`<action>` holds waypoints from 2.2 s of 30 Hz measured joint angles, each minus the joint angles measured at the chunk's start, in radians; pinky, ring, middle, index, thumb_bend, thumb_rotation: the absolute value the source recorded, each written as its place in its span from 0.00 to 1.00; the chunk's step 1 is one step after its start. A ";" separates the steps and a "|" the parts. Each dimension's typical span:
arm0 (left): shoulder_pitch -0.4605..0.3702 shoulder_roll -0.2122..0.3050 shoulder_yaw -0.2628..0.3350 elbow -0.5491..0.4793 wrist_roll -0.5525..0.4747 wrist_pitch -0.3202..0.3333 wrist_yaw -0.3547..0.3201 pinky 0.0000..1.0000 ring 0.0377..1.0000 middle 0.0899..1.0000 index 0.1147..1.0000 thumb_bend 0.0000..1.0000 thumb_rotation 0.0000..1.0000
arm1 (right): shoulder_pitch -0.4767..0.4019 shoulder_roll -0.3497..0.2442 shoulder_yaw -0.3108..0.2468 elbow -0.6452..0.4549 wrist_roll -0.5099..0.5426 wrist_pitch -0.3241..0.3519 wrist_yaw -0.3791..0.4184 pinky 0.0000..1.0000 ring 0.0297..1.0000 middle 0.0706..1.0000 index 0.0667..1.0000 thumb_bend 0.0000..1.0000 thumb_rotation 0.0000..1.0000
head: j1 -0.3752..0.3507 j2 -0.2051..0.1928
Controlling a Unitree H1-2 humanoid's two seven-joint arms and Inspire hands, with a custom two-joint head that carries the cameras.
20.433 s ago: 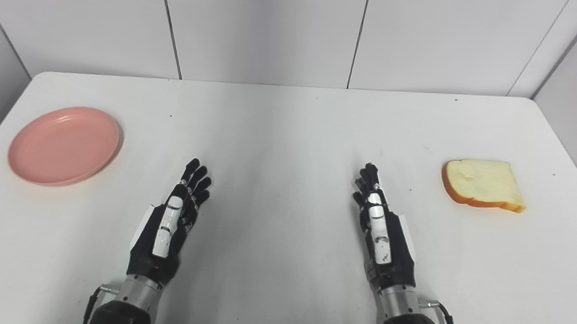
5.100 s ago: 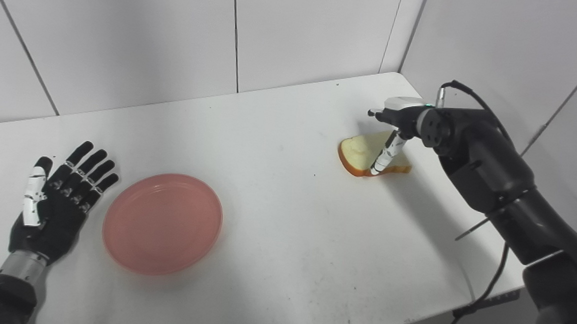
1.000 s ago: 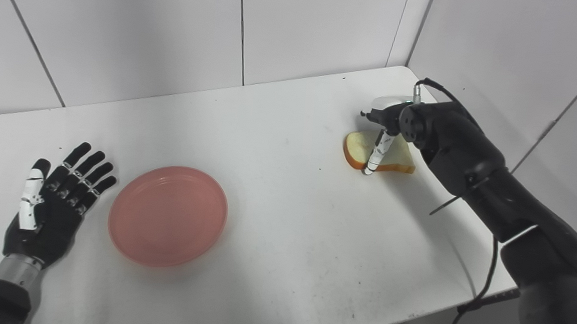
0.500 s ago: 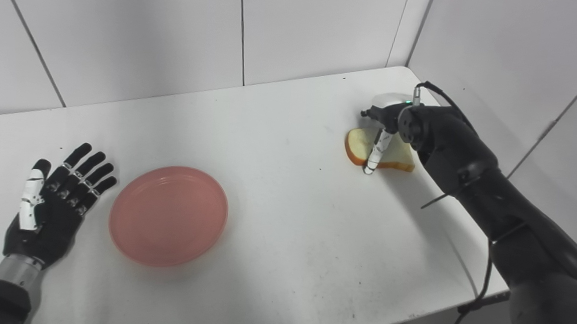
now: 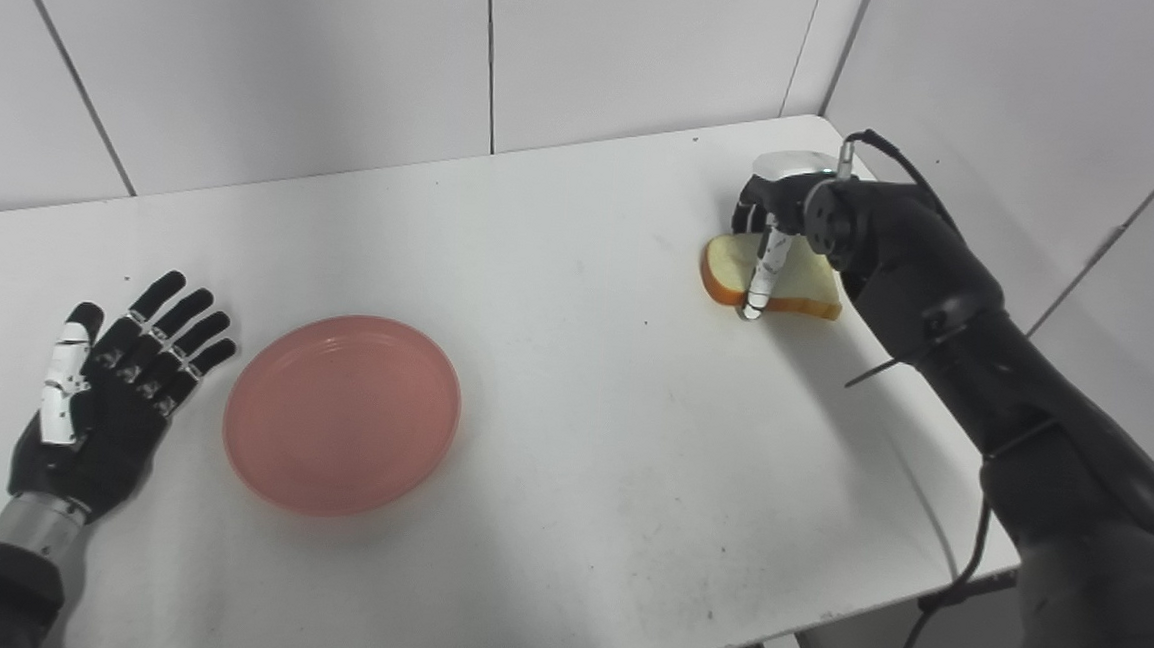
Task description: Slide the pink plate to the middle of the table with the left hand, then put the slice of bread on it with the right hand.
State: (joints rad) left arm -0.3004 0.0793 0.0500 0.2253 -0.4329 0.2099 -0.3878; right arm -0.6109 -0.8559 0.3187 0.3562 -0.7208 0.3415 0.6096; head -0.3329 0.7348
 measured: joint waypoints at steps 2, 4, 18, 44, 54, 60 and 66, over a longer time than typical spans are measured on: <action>0.000 0.001 -0.001 0.000 0.000 0.000 0.000 0.85 0.85 0.85 0.84 0.41 1.00 | 0.007 0.000 -0.007 -0.002 0.010 -0.001 -0.018 0.57 0.57 0.58 0.52 0.70 0.09 | 0.000 0.000; 0.000 0.001 -0.001 -0.001 0.000 0.000 0.000 0.85 0.85 0.85 0.83 0.41 1.00 | 0.019 0.002 -0.016 -0.007 0.020 -0.002 -0.038 0.55 0.55 0.53 0.46 0.57 0.06 | 0.000 0.003; 0.002 0.001 0.001 -0.001 0.000 0.001 0.000 0.85 0.85 0.86 0.84 0.41 1.00 | 0.071 0.016 -0.046 -0.077 0.057 -0.003 -0.095 0.42 0.46 0.43 0.47 0.53 0.00 | -0.002 -0.003; -0.008 -0.026 0.000 0.017 0.001 -0.004 0.001 0.85 0.85 0.85 0.84 0.42 1.00 | 0.011 0.025 -0.070 -0.513 0.067 0.040 0.126 0.45 0.48 0.46 0.44 0.53 0.00 | 0.035 -0.023; -0.023 -0.042 -0.018 0.045 0.022 -0.038 0.014 0.88 0.87 0.86 0.85 0.43 1.00 | -0.038 0.110 -0.014 -0.597 0.042 0.049 0.205 0.45 0.49 0.46 0.44 0.53 0.00 | 0.106 -0.047; -0.051 -0.073 -0.024 0.109 0.025 -0.091 0.016 0.89 0.87 0.86 0.85 0.43 1.00 | -0.073 0.204 0.030 -0.596 0.037 0.043 0.208 0.46 0.49 0.47 0.44 0.53 0.00 | 0.173 -0.072; -0.083 -0.098 -0.024 0.168 0.048 -0.146 0.039 0.86 0.86 0.85 0.85 0.42 1.00 | -0.080 0.292 0.086 -0.526 0.031 0.015 0.198 0.45 0.48 0.46 0.45 0.53 0.00 | 0.222 -0.087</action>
State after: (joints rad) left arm -0.3832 -0.0190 0.0263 0.3930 -0.3845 0.0637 -0.3492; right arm -0.6910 -0.5637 0.4047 -0.1698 -0.6903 0.3566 0.8080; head -0.1106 0.6474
